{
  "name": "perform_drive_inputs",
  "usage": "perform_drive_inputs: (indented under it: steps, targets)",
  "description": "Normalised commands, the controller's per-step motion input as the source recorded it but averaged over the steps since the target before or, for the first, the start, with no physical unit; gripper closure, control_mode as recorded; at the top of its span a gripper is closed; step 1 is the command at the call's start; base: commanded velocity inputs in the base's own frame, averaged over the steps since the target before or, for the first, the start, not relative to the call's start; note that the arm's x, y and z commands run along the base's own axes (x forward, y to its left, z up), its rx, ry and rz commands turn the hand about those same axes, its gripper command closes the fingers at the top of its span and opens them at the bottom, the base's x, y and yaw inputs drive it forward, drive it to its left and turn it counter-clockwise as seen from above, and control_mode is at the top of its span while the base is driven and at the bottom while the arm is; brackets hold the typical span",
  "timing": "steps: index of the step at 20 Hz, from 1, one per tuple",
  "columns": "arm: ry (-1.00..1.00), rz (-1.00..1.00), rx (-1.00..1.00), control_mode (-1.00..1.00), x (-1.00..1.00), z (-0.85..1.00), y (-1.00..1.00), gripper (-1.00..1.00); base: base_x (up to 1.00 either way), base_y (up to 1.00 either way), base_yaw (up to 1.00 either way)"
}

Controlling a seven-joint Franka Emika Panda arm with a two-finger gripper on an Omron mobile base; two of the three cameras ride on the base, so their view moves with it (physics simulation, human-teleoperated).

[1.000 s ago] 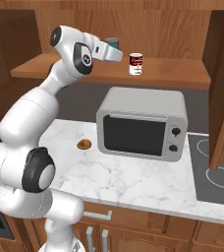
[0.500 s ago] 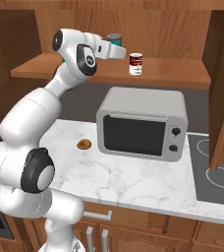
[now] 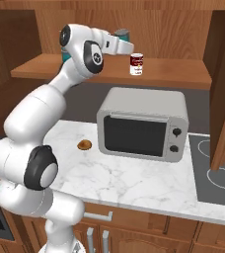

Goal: Stack two cans on top of the other two cans in the cabinet.

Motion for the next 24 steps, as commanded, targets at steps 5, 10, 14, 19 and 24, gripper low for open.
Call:
perform_drive_inputs:
  steps: [5, 10, 14, 19, 24]
  targets:
    - [0.00, 0.00, 0.00, -1.00, 0.00, -0.04, -0.29, 1.00, 0.00, 0.00, 0.00]
    - [0.00, 0.00, 0.00, -1.00, 0.03, -0.04, -0.21, 1.00, 0.00, 0.00, 0.00]
    - [0.00, 0.00, 0.00, -1.00, 0.10, -0.05, -0.10, 1.00, 0.00, 0.00, 0.00]
    - [0.00, 0.00, 0.00, -1.00, 0.07, -0.07, -0.05, 1.00, 0.00, 0.00, 0.00]
    - [0.00, 0.00, 0.00, -1.00, 0.06, -0.03, -0.04, 1.00, 0.00, 0.00, 0.00]
